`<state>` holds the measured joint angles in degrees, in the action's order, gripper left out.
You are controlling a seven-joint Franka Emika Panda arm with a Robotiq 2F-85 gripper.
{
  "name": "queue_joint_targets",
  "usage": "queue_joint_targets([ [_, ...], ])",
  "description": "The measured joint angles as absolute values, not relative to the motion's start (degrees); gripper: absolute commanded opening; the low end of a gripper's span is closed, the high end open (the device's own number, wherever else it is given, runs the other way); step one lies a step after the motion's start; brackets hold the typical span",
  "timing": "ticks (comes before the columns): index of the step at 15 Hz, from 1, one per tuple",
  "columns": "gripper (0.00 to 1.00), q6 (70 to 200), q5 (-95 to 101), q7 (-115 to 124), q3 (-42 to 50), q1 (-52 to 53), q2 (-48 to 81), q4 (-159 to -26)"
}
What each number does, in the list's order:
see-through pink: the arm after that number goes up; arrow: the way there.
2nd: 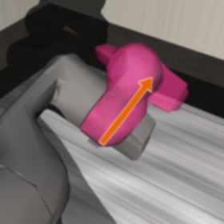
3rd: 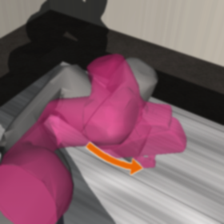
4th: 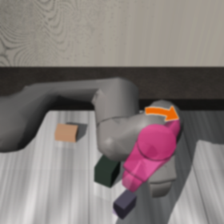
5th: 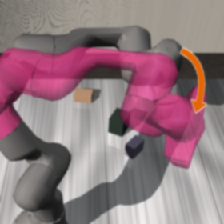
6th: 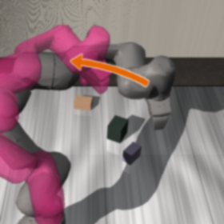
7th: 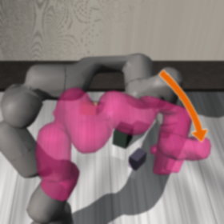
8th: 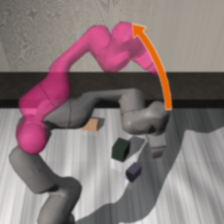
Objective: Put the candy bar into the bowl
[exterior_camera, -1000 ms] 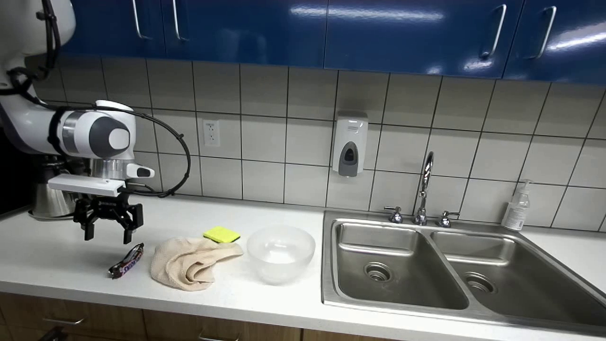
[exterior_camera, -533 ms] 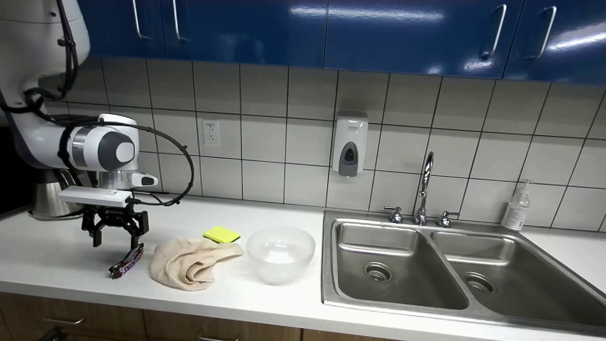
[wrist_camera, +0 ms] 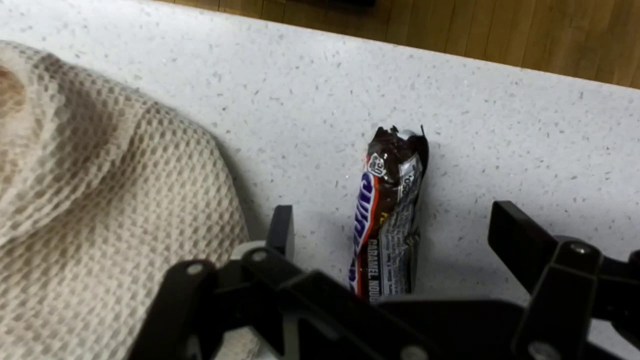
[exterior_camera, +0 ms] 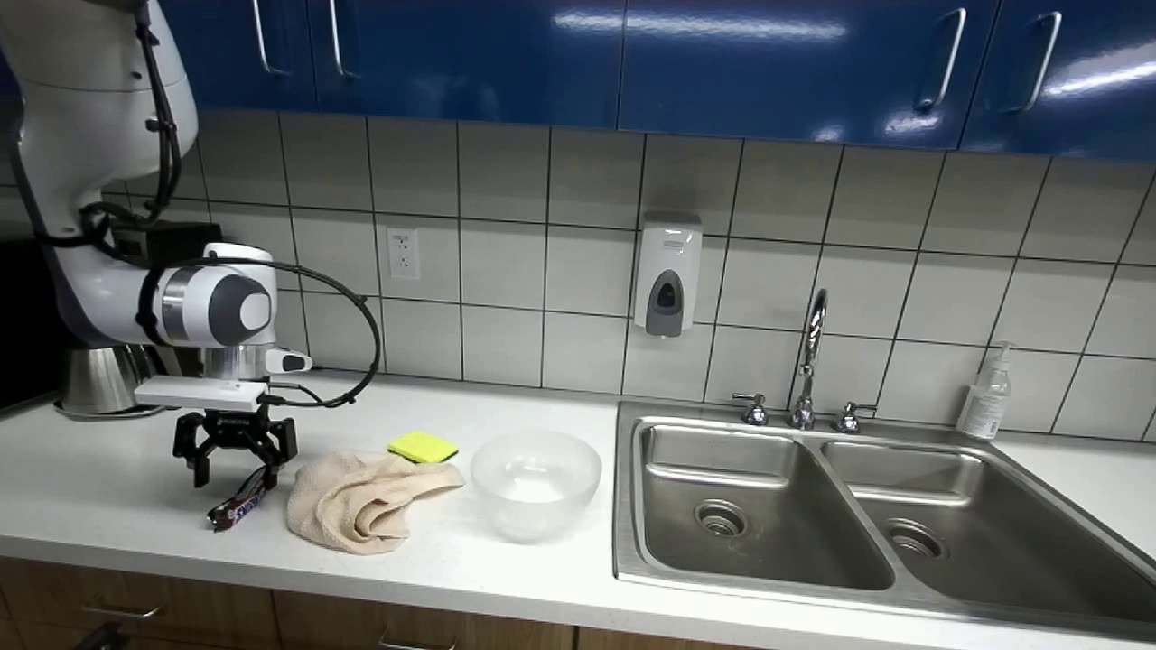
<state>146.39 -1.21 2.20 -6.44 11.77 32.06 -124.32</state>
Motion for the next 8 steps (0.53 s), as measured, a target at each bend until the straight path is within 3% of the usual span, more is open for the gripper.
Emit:
queue_joint_targets([
  [8,1.00,146.4,0.1,2.8,-5.2,13.1,36.8,-120.5],
])
